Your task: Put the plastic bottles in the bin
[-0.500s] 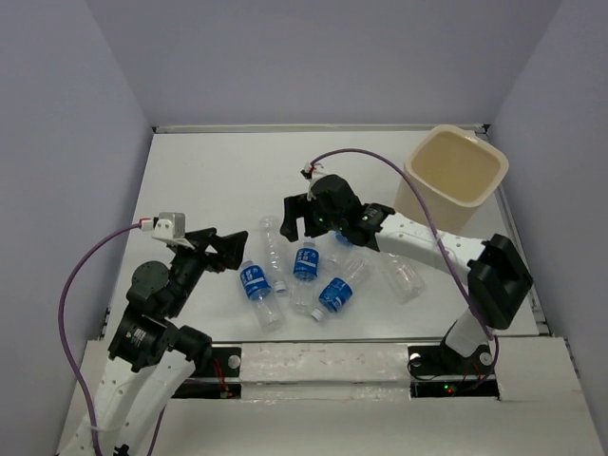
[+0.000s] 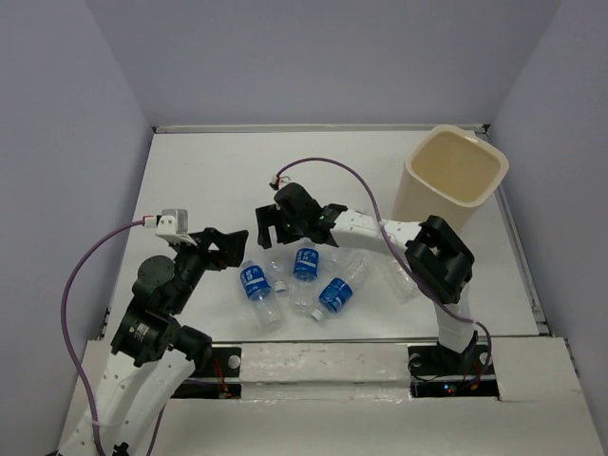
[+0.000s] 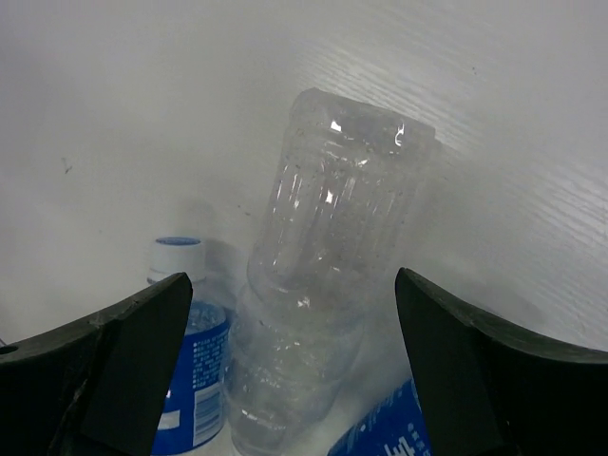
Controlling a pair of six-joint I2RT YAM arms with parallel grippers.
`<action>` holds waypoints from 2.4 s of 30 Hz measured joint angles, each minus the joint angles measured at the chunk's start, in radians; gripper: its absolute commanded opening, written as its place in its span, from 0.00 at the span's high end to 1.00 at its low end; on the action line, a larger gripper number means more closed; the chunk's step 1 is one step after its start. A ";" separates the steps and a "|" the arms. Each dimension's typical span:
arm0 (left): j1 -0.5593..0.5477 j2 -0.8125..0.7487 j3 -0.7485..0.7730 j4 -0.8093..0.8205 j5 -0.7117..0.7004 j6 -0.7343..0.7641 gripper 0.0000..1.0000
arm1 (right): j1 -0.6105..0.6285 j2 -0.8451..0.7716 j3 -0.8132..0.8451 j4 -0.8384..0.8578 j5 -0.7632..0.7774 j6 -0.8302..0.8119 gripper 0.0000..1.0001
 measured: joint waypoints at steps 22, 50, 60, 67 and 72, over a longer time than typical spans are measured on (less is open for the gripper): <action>0.000 0.144 0.024 -0.119 0.184 -0.125 0.01 | -0.002 0.227 0.251 -0.022 0.085 -0.005 0.65; -0.001 0.510 -0.011 -0.398 0.196 -0.217 0.01 | -0.420 -0.779 0.046 0.219 0.459 -0.499 0.69; -0.001 0.645 -0.014 -0.320 0.204 -0.232 0.01 | -0.698 -0.664 -0.141 0.367 0.507 -0.625 0.68; 0.010 0.713 -0.014 -0.258 0.201 -0.267 0.01 | -0.710 -0.637 -0.245 0.390 0.515 -0.660 0.14; 0.012 0.761 -0.018 -0.223 0.193 -0.283 0.05 | -0.710 -0.700 -0.314 0.399 0.528 -0.608 0.00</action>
